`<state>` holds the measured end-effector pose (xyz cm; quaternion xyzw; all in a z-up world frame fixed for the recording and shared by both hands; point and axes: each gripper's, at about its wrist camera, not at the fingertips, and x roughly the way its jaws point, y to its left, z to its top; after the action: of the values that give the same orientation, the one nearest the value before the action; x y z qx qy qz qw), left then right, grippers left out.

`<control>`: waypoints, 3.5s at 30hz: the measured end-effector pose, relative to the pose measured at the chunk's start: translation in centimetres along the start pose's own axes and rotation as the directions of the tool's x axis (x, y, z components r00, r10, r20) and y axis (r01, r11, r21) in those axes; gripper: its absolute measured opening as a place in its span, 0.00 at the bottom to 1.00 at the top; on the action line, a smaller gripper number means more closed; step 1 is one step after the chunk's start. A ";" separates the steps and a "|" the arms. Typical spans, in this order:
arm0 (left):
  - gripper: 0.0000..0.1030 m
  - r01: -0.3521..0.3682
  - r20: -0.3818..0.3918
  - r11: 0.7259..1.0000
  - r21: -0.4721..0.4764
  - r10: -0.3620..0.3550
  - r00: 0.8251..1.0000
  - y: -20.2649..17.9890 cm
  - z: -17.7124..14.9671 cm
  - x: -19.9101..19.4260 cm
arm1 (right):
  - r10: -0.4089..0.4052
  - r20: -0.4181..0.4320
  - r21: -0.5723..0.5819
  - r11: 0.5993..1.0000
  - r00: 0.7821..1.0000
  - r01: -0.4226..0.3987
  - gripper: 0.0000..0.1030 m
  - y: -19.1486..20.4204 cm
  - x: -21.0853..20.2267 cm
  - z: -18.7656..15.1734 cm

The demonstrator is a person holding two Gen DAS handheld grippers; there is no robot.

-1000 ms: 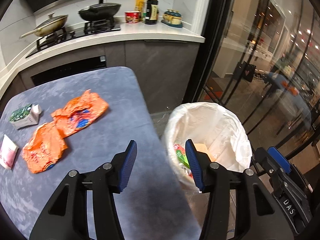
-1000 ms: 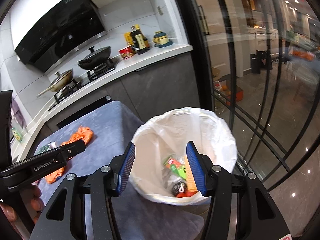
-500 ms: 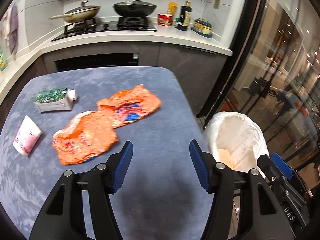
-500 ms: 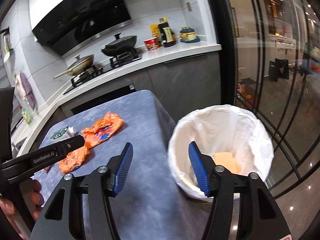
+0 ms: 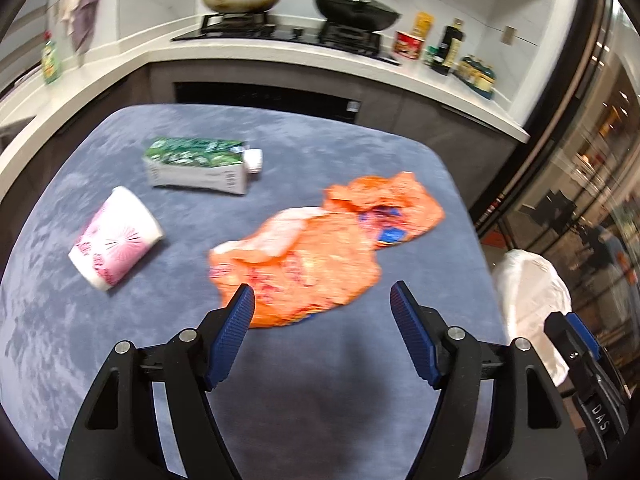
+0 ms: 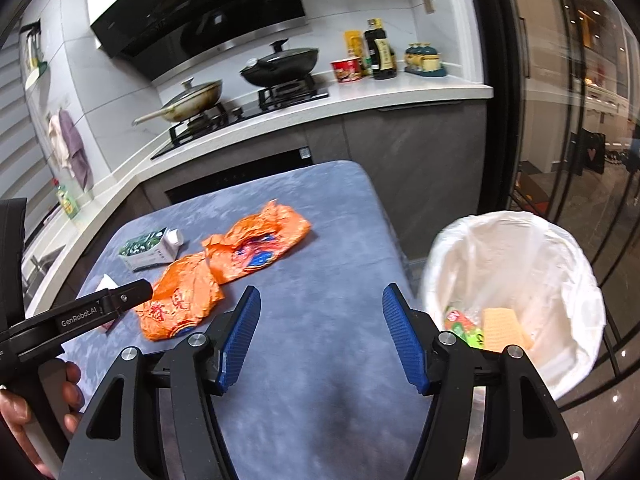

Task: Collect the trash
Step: 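Withdraw both tools from the bin back to the table, then grasp an orange plastic bag with each tool, then carry both orange plastic bags over the bin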

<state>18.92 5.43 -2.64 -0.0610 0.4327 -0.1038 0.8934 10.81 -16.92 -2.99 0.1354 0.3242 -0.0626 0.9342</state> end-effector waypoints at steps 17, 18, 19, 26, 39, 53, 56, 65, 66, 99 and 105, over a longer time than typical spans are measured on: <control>0.65 -0.029 -0.084 0.997 -0.077 0.022 0.996 6.1 0.0 5.0 | 0.022 -0.070 -0.055 0.998 0.997 -0.026 0.60 4.6 8.0 1.4; 0.65 -0.025 -0.087 0.997 -0.076 0.019 0.996 6.1 0.0 5.3 | 0.021 -0.072 -0.051 0.998 0.997 -0.024 0.60 4.5 8.4 1.5; 0.65 -0.021 -0.092 0.997 -0.075 0.014 0.996 6.1 0.0 5.7 | 0.018 -0.076 -0.049 0.999 0.997 -0.022 0.60 4.5 9.0 1.7; 0.59 0.010 -0.110 0.998 -0.069 -0.018 0.994 5.5 0.6 7.7 | -0.003 -0.097 -0.041 0.999 0.995 -0.001 0.60 4.0 13.2 2.9; 0.23 0.048 -0.084 0.997 -0.067 -0.054 0.995 5.0 2.0 9.0 | 0.017 -0.164 -0.033 0.999 0.986 -0.023 0.50 3.6 20.2 4.2; 0.18 0.030 -0.051 0.996 -0.088 -0.035 0.998 5.6 3.3 8.4 | 0.065 -0.144 0.015 0.998 0.987 -0.064 0.07 3.4 20.5 5.1; 0.17 0.034 -0.041 0.996 -0.087 -0.037 0.998 5.5 3.6 7.6 | 0.064 -0.111 0.014 0.998 0.992 -0.063 0.05 3.3 18.7 5.5; 0.17 0.057 0.026 0.997 -0.049 -0.056 0.998 3.0 4.2 3.3 | 0.047 0.003 0.030 0.998 0.999 -0.047 0.04 1.5 11.5 7.1; 0.17 0.061 0.033 0.997 -0.043 -0.059 0.998 2.6 4.3 2.9 | 0.039 0.018 0.028 0.999 0.999 -0.040 0.04 1.2 10.5 7.2; 0.17 0.199 0.058 0.940 0.279 -0.223 0.973 -17.4 -1.5 -4.8 | -0.170 0.176 0.224 0.966 0.969 0.129 0.04 -16.7 -7.6 2.9; 0.17 0.216 0.033 0.921 0.325 -0.239 0.971 -20.5 -2.7 -4.3 | -0.198 0.170 0.261 0.954 0.965 0.149 0.04 -19.3 -8.5 2.0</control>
<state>11.46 -13.53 3.08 0.0306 0.3679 -0.2730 0.8884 1.37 -35.68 -0.30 0.2142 0.2321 -0.1973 0.9281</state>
